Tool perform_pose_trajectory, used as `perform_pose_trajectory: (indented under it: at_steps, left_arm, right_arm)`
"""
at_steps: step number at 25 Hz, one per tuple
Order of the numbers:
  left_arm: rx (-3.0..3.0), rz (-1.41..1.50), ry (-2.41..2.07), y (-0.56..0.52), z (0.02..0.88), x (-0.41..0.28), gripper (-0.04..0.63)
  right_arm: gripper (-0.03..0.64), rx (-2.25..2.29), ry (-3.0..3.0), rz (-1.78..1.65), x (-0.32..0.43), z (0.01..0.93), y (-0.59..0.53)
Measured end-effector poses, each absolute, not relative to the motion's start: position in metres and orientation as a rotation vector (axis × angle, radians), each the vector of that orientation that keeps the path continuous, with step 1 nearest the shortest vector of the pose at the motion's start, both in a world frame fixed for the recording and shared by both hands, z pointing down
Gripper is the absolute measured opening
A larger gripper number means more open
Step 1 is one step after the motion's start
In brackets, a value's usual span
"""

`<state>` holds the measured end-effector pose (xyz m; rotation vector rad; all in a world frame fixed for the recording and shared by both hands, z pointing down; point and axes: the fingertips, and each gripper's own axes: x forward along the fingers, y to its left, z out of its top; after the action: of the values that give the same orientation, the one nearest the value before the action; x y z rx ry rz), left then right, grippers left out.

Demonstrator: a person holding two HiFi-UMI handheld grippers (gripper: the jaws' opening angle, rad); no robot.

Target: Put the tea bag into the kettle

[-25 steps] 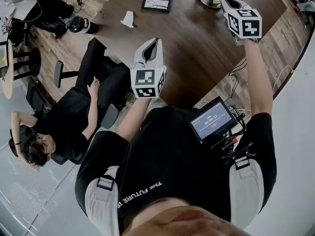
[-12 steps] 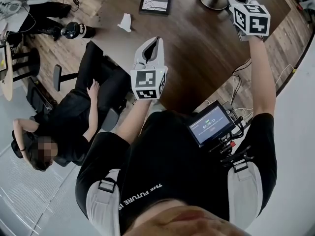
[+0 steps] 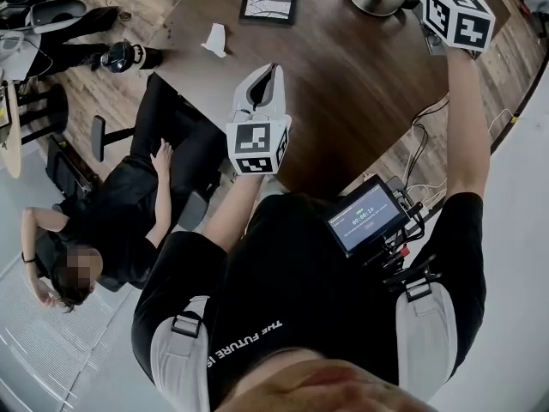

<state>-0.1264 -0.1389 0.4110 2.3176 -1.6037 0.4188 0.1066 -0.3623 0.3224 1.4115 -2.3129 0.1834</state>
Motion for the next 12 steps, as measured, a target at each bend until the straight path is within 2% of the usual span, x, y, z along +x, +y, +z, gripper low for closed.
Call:
perform_pose_trajectory:
  at_steps: [5, 12]
  left_arm:
    - [2.312, 0.422, -1.597, -0.136, 0.413, -0.125, 0.003]
    - [2.299, 0.419, -1.612, -0.136, 0.409, -0.126, 0.003]
  right_arm:
    - [0.008, 1.460, -2.315, 0.150, 0.113, 0.301, -0.371]
    - [0.008, 1.458, -2.271, 0.199, 0.123, 0.327, -0.375]
